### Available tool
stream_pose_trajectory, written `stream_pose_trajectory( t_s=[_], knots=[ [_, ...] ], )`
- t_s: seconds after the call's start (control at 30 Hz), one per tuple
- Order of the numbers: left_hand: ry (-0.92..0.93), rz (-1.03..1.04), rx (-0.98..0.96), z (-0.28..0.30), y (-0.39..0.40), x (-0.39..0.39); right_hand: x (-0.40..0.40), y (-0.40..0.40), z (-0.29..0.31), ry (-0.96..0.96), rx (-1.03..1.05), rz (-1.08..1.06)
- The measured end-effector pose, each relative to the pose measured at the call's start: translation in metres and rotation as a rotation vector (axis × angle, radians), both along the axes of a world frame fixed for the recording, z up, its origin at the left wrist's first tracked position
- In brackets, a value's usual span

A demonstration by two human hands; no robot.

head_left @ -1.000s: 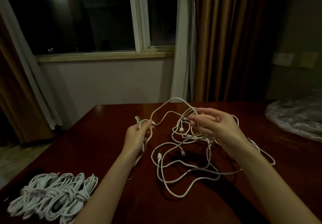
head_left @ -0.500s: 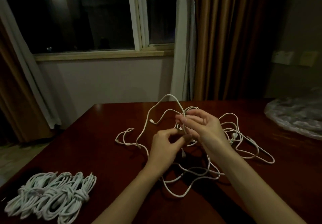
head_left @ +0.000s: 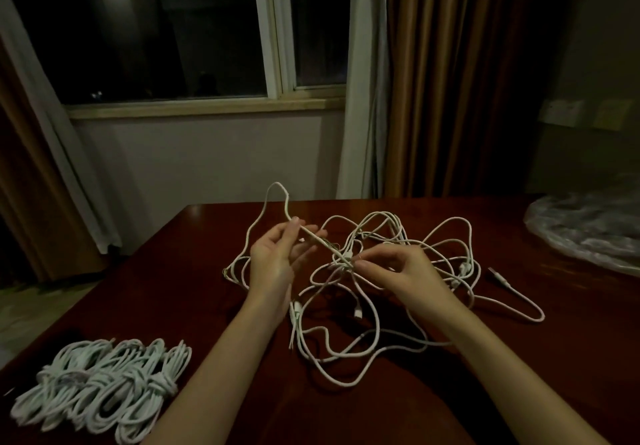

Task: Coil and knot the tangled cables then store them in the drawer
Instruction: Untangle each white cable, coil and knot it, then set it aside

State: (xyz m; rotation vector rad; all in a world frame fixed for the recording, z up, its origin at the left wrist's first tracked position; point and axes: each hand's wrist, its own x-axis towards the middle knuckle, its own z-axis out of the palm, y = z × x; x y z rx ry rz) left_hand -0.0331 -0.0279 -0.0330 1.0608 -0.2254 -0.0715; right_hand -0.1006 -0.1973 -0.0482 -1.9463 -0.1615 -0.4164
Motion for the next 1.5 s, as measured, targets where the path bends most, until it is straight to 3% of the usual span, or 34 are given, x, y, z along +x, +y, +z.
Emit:
stream_pose_trajectory(
  t_s=[0.13,0.27,0.37,0.5,0.63,0.77,0.9,1.0,1.07,1.17,1.3,1.4,1.5],
  knots=[
    [0.150,-0.061,-0.210,0.005,0.007,0.004,0.004,-0.004,-0.005,0.007,-0.125,-0.099],
    [0.183,-0.053,-0.188,0.007,0.011,0.008,0.005,-0.006,-0.005,-0.018,-0.114,-0.200],
    [0.195,-0.096,-0.206,0.004,0.009,0.006,-0.002,0.004,0.007,-0.049,-0.041,-0.068],
    [0.200,-0.150,-0.230,-0.001,0.006,0.005,-0.008,0.026,0.010,0.117,-0.095,0.155],
    [0.135,-0.120,-0.111,-0.004,0.007,0.007,-0.004,0.025,0.004,0.025,-0.122,0.076],
    [-0.079,0.148,0.397,-0.008,0.016,0.011,-0.003,0.009,0.004,0.007,0.029,-0.081],
    [-0.636,0.446,0.622,-0.009,0.013,0.004,-0.004,0.008,0.008,-0.029,0.159,-0.124],
    [-0.946,0.280,0.816,-0.015,-0.002,-0.004,-0.005,0.012,0.012,-0.073,0.178,-0.124],
    [-0.977,0.146,0.938,-0.022,-0.008,-0.007,-0.008,0.013,0.015,-0.097,0.162,-0.089],
    [-0.983,0.118,0.996,-0.032,-0.009,-0.006,-0.011,0.017,0.017,-0.103,0.134,-0.019],
    [-0.888,0.046,0.847,-0.027,-0.010,-0.007,-0.009,0.024,0.015,-0.172,0.039,-0.057],
    [-0.467,-0.076,0.424,-0.012,-0.010,-0.011,-0.004,0.020,0.012,-0.166,0.166,-0.137],
    [-0.034,-0.377,-0.100,0.001,-0.001,-0.004,-0.001,0.015,0.009,-0.078,0.180,-0.104]
  ],
)
